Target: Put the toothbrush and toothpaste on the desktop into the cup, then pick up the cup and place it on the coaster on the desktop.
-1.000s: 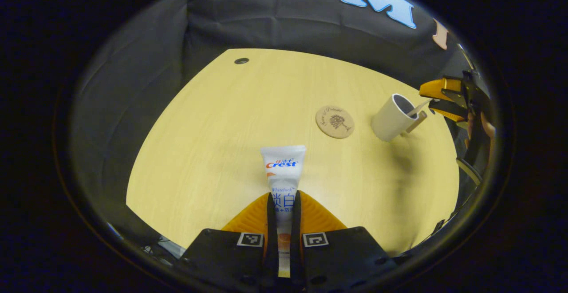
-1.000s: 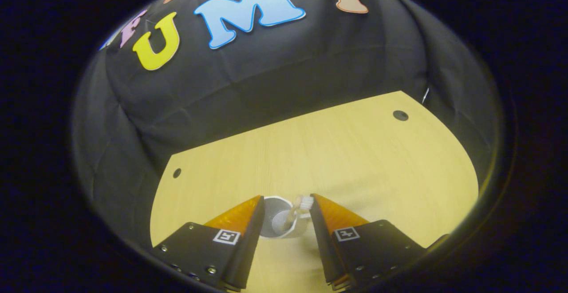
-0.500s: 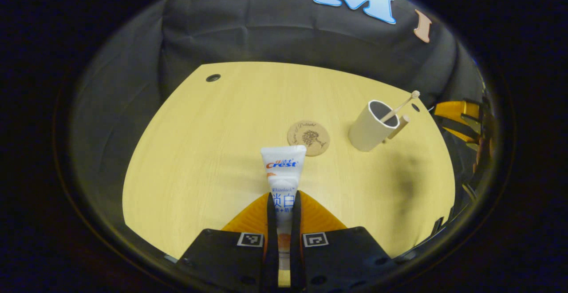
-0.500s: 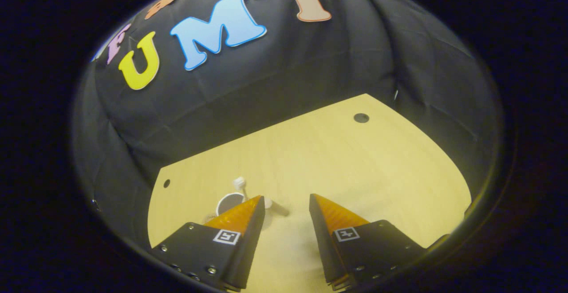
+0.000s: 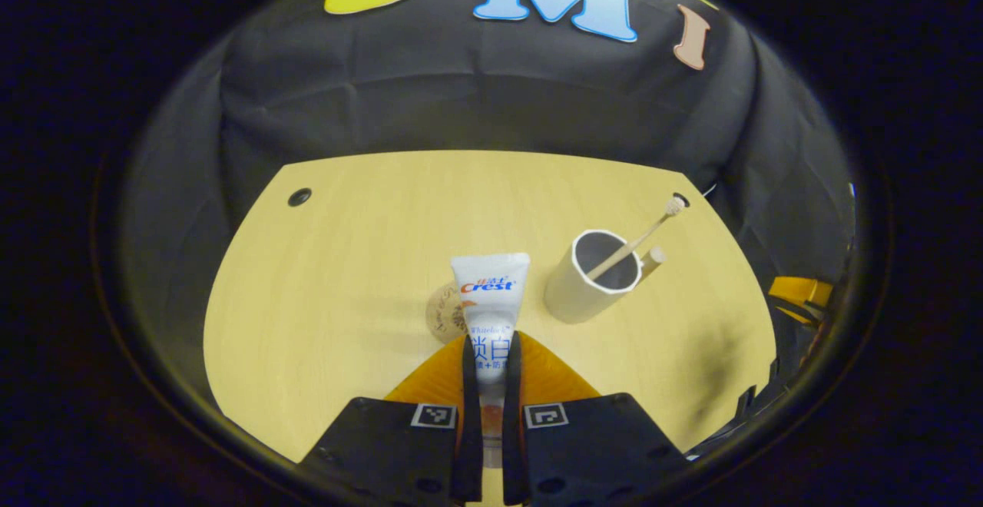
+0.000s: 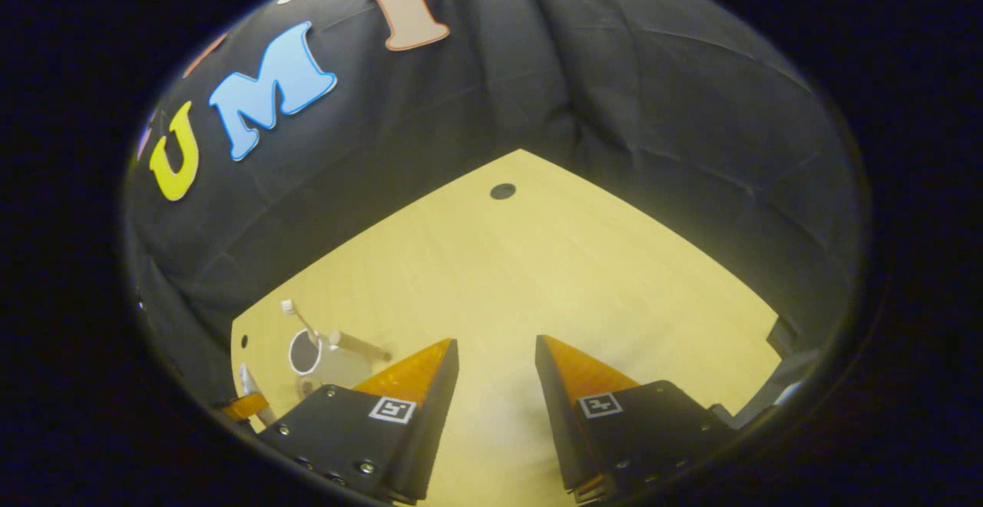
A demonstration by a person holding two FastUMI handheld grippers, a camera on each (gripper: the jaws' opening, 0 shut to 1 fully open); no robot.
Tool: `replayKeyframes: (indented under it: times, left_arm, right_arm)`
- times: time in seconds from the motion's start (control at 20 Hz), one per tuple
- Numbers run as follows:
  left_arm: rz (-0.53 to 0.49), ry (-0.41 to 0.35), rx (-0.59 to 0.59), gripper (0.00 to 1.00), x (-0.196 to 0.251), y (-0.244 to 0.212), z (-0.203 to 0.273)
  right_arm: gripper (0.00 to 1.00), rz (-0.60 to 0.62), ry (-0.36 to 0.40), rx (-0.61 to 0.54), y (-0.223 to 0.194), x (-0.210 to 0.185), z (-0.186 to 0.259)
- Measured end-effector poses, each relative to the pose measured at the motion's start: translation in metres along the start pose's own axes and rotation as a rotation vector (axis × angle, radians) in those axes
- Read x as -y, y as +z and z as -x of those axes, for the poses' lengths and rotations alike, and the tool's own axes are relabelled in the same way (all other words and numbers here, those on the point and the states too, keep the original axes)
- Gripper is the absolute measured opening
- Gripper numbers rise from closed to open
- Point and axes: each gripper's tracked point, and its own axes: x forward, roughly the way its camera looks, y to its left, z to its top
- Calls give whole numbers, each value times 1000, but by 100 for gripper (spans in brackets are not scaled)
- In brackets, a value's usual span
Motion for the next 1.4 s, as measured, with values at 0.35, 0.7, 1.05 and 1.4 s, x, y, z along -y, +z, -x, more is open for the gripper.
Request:
replayKeyframes:
  times: [0.35, 0.7, 1.05, 1.4]
  left_arm:
    - [-124, -77, 76, 18, 56, 66, -35]
    - [-194, -124, 148, 17, 98, 120, -61]
    - [-215, -168, 206, 17, 117, 143, -89]
    - [-96, -156, 277, 18, 112, 134, -95]
  right_arm:
    - [62, -74, -101, 5, -10, 68, 28]
    - [62, -138, -186, 0, -15, 110, 46]
    - [62, -156, -241, -9, -24, 134, 61]
    - [62, -185, -277, 2, -25, 152, 77]
